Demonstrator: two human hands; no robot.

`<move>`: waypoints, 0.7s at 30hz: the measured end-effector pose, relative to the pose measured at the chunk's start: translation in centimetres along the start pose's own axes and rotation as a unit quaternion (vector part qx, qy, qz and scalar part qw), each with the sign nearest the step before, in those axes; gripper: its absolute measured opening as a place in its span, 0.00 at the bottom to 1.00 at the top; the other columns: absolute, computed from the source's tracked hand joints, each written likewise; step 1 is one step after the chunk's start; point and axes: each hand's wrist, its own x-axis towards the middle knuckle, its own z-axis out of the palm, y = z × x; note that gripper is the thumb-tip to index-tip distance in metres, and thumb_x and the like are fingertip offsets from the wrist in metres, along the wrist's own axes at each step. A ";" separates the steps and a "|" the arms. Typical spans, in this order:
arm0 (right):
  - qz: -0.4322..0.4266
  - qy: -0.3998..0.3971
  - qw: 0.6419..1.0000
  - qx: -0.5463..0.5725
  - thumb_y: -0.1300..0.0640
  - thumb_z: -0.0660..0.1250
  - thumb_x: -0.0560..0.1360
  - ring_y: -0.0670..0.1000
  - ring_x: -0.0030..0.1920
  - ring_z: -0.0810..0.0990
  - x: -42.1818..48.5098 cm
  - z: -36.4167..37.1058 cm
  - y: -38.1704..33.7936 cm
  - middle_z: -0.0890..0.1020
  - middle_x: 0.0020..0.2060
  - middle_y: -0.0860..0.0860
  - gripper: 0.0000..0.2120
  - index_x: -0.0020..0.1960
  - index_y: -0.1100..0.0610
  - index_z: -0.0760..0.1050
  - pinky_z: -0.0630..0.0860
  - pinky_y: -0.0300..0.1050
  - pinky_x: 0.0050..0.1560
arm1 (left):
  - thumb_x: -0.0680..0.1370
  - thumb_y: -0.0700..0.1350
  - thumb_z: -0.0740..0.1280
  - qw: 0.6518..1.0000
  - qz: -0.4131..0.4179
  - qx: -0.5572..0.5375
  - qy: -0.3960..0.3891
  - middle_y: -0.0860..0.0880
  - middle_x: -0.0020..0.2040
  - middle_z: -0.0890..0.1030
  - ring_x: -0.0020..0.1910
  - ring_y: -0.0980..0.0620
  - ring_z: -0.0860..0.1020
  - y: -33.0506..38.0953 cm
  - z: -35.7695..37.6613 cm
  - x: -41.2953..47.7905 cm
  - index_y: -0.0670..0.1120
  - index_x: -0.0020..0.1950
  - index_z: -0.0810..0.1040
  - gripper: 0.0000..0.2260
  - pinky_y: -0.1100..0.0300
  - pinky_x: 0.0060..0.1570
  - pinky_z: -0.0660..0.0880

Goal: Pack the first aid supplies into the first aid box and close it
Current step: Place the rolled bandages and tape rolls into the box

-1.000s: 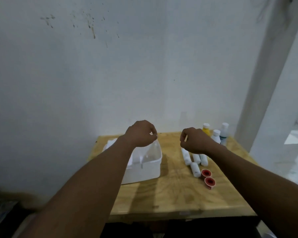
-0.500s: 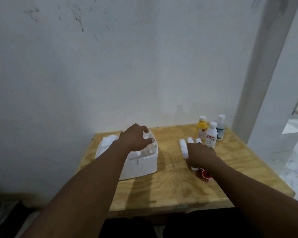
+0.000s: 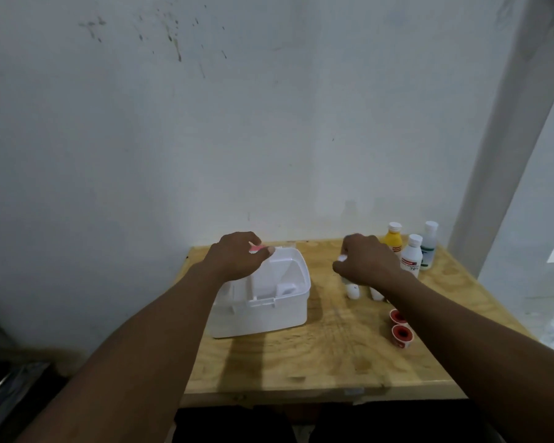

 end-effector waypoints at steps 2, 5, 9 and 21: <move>-0.021 0.014 0.999 0.032 0.46 0.66 0.66 0.55 0.45 0.80 0.5 -0.4 -1.8 0.80 0.45 0.52 0.15 0.48 0.52 0.74 0.79 0.50 0.45 | 0.75 0.70 0.63 0.999 0.000 -0.031 0.029 0.50 0.62 0.81 0.61 0.48 0.78 -0.3 -0.6 -0.2 0.53 0.62 0.79 0.26 0.50 0.62 0.74; -0.043 0.021 0.995 0.088 0.47 0.67 0.66 0.55 0.45 0.80 0.8 -0.9 -4.4 0.80 0.46 0.51 0.12 0.47 0.51 0.75 0.78 0.48 0.44 | 0.77 0.68 0.60 0.995 -0.009 -0.049 0.084 0.47 0.65 0.79 0.63 0.46 0.77 -1.0 -1.5 -0.3 0.52 0.66 0.78 0.26 0.48 0.65 0.72; -0.075 0.001 0.978 0.194 0.53 0.70 0.68 0.53 0.47 0.81 0.6 -1.0 -7.8 0.83 0.45 0.50 0.08 0.46 0.55 0.78 0.79 0.48 0.46 | 0.81 0.65 0.54 0.995 -0.075 -0.047 0.043 0.42 0.74 0.72 0.72 0.43 0.71 -3.7 -2.1 -0.7 0.48 0.75 0.69 0.29 0.48 0.71 0.66; -0.132 -0.058 0.965 0.220 0.51 0.74 0.69 0.50 0.43 0.80 -1.4 5.1 -13.6 0.81 0.41 0.48 0.09 0.43 0.53 0.77 0.76 0.45 0.44 | 0.85 0.56 0.49 0.989 -0.095 -0.115 -0.005 0.43 0.82 0.59 0.80 0.45 0.59 -6.9 1.3 -2.8 0.44 0.81 0.57 0.27 0.52 0.76 0.54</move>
